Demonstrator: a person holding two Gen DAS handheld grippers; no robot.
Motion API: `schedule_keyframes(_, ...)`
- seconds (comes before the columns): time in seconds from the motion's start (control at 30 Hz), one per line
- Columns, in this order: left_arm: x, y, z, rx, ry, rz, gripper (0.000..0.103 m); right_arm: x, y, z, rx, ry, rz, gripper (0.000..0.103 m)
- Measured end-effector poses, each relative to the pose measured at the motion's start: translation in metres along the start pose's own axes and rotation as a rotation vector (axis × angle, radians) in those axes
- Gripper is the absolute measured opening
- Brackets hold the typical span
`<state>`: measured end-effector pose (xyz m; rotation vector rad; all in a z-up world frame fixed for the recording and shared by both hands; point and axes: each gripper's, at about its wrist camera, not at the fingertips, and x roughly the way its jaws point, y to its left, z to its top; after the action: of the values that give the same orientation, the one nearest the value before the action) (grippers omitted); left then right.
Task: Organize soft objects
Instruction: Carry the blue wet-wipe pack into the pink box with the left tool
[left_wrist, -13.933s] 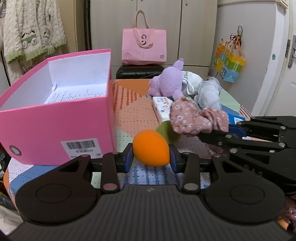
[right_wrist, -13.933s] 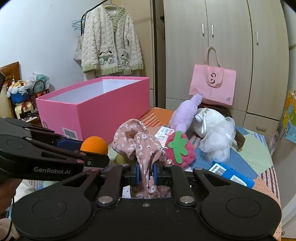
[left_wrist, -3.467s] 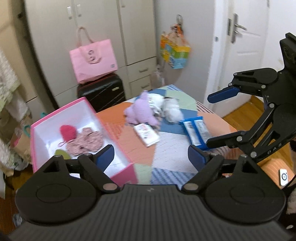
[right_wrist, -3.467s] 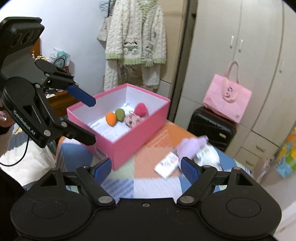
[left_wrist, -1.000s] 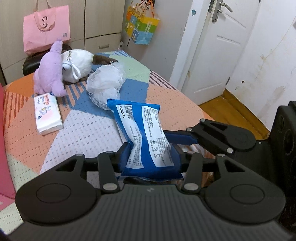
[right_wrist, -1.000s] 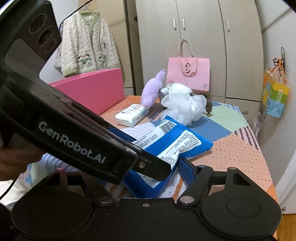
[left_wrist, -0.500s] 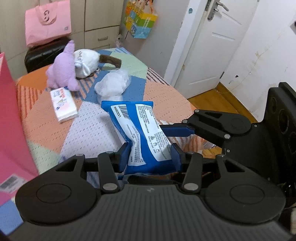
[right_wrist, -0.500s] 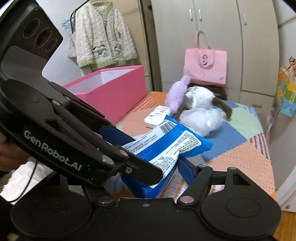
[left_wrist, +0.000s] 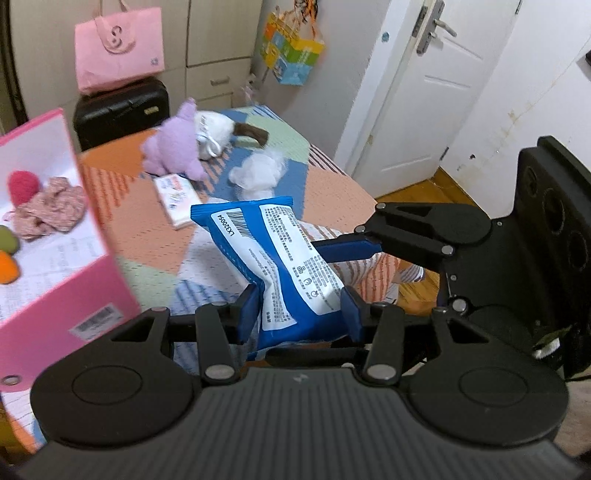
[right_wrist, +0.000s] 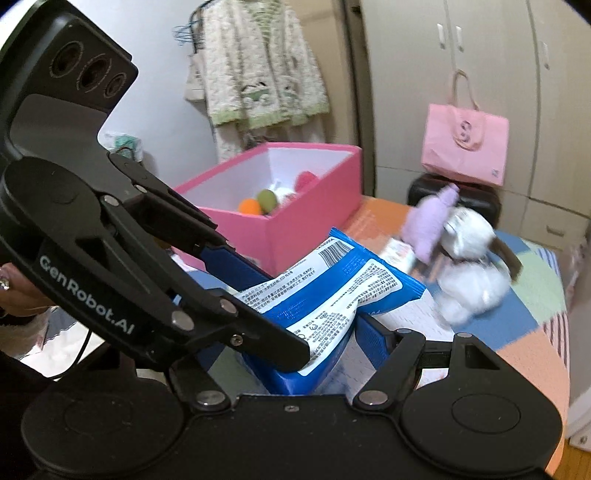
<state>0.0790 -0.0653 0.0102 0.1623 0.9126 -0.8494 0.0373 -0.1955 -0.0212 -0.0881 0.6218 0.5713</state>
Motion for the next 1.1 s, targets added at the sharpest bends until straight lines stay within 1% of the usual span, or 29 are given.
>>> schedule_keyframes(0.1, -0.019, 0.004, -0.002, 0.004, -0.019, 0.018, 0.045, -0.001, 0.012, 0.015, -0.032, -0.001, 0.025, 0.079)
schedule_keyframes(0.2, -0.040, 0.012, -0.003, 0.005, -0.056, 0.026, 0.045, 0.000, 0.024, 0.030, -0.068, -0.009, 0.040, 0.079)
schedule_keyframes(0.33, -0.064, 0.023, -0.007, -0.034, -0.102, 0.047, 0.045, 0.003, 0.036, 0.049, -0.085, -0.009, 0.080, 0.079)
schedule_keyframes(0.4, -0.073, 0.026, -0.009, -0.046, -0.126, 0.067, 0.045, 0.004, 0.043, 0.057, -0.110, -0.019, 0.087, 0.079)
schedule_keyframes(0.57, -0.089, 0.042, -0.006, -0.072, -0.177, 0.089, 0.045, 0.013, 0.052, 0.079, -0.142, -0.033, 0.103, 0.079)
schedule_keyframes(0.7, -0.094, 0.064, 0.000, -0.102, -0.208, 0.105, 0.045, 0.033, 0.052, 0.100, -0.160, -0.034, 0.114, 0.079)
schedule_keyframes(0.8, -0.092, 0.088, 0.006, -0.145, -0.218, 0.112, 0.045, 0.056, 0.046, 0.114, -0.142, -0.019, 0.141, 0.079)
schedule_keyframes(1.0, -0.075, 0.140, 0.016, -0.224, -0.204, 0.123, 0.045, 0.106, 0.037, 0.131, -0.131, 0.026, 0.161, 0.079)
schedule_keyframes(1.1, -0.063, 0.165, 0.020, -0.268, -0.180, 0.122, 0.046, 0.132, 0.030, 0.139, -0.126, 0.061, 0.170, 0.079)
